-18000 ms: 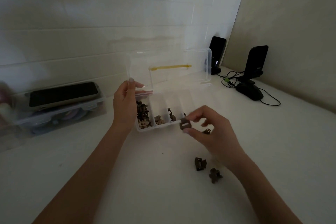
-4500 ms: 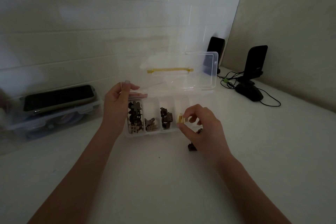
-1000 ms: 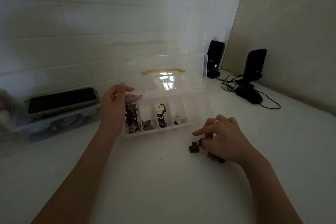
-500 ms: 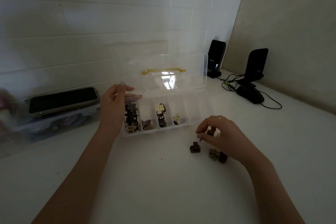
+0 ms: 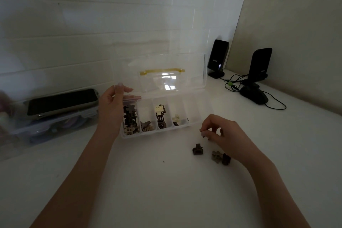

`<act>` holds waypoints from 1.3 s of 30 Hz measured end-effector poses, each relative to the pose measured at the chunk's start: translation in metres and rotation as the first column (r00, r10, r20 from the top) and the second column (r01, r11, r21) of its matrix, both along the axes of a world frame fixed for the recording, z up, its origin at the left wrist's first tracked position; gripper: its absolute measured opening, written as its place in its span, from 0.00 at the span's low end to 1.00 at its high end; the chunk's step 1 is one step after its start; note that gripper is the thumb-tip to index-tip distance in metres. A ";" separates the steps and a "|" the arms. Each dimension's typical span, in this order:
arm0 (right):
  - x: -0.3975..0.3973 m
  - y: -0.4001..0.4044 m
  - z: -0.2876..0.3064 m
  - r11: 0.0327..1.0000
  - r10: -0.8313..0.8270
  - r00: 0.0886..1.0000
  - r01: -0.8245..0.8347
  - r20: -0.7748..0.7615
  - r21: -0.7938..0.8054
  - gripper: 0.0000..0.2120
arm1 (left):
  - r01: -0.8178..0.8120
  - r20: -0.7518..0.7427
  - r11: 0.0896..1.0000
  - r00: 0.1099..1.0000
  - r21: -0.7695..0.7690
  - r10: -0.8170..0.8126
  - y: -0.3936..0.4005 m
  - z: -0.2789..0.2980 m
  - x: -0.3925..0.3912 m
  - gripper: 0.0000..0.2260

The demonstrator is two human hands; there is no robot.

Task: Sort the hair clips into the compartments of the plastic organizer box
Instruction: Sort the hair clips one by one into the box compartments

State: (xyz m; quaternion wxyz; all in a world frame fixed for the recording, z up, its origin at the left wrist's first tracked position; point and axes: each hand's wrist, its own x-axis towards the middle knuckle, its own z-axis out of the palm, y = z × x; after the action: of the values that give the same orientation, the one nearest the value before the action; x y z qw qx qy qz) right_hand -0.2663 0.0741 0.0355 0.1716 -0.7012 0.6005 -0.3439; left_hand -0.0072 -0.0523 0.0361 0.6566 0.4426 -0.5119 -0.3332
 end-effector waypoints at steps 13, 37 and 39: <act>-0.001 -0.002 0.001 0.918 -0.164 0.979 0.196 0.121 -0.344 0.09 | 0.014 0.021 0.999 1.000 -0.034 -0.014 0.003 0.002 -0.001 0.15; -0.010 -0.007 -0.010 0.969 -0.097 0.960 0.151 -0.261 0.196 0.11 | 0.036 0.018 0.999 0.999 0.001 -0.036 0.004 0.003 0.000 0.14; -0.007 -0.005 -0.007 0.980 -0.062 0.977 0.098 -0.203 0.174 0.08 | 0.033 0.013 0.999 0.999 0.007 -0.033 0.003 0.002 0.002 0.14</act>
State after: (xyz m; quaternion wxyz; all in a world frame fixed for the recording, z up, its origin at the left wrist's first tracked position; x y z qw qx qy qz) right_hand -0.2736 0.0691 0.0283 0.1613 -0.6880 0.6715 -0.2231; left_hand -0.0057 -0.0493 0.0383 0.6462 0.4384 -0.5223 -0.3428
